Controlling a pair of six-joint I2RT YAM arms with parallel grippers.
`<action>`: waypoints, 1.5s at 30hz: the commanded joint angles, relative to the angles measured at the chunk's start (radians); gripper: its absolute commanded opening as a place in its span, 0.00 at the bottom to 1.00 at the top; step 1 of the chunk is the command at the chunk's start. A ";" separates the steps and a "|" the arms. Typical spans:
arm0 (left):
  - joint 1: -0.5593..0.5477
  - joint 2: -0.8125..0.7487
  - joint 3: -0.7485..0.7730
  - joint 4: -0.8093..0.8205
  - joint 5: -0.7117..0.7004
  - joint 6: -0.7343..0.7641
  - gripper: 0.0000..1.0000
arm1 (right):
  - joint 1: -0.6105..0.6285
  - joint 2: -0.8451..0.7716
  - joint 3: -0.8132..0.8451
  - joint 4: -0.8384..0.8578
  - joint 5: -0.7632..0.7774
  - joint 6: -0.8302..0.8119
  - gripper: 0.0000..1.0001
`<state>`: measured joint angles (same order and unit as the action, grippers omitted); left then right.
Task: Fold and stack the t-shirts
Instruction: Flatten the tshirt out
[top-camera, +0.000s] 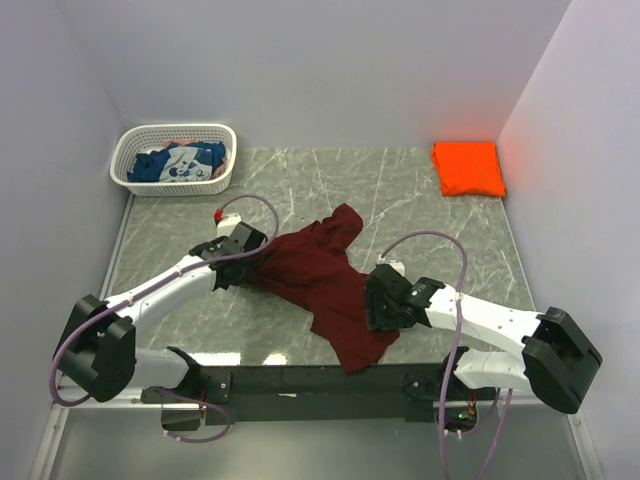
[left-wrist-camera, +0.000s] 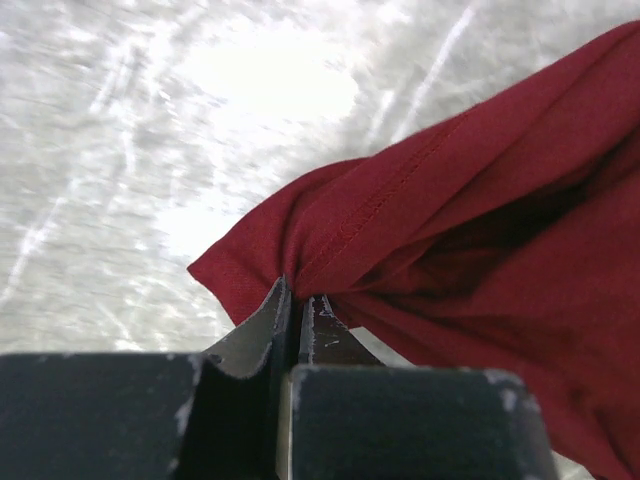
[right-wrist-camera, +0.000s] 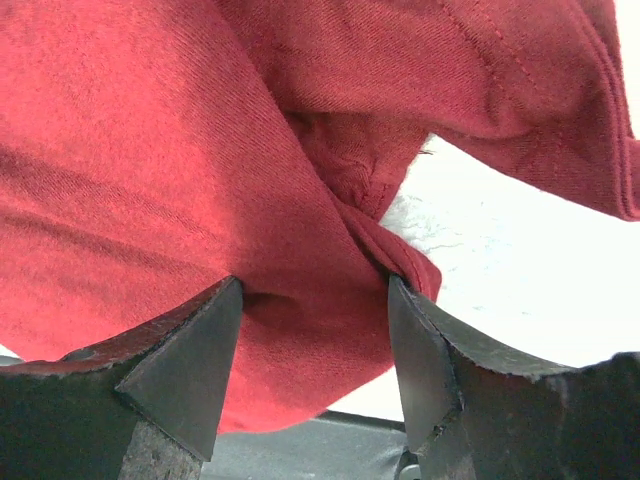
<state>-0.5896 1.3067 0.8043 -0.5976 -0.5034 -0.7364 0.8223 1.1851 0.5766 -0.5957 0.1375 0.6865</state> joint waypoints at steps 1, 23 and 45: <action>0.046 -0.035 0.064 -0.025 -0.010 0.086 0.01 | 0.003 -0.051 0.003 -0.026 0.025 0.015 0.66; 0.073 -0.150 0.007 0.082 0.078 0.163 0.01 | -0.008 -0.025 -0.058 0.042 -0.032 0.073 0.43; 0.120 -0.095 0.176 0.073 0.069 0.256 0.01 | -0.641 0.283 0.930 -0.179 0.165 -0.278 0.41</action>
<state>-0.4927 1.1587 0.9012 -0.5499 -0.4206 -0.5297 0.2077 1.3853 1.4151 -0.7563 0.2321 0.4351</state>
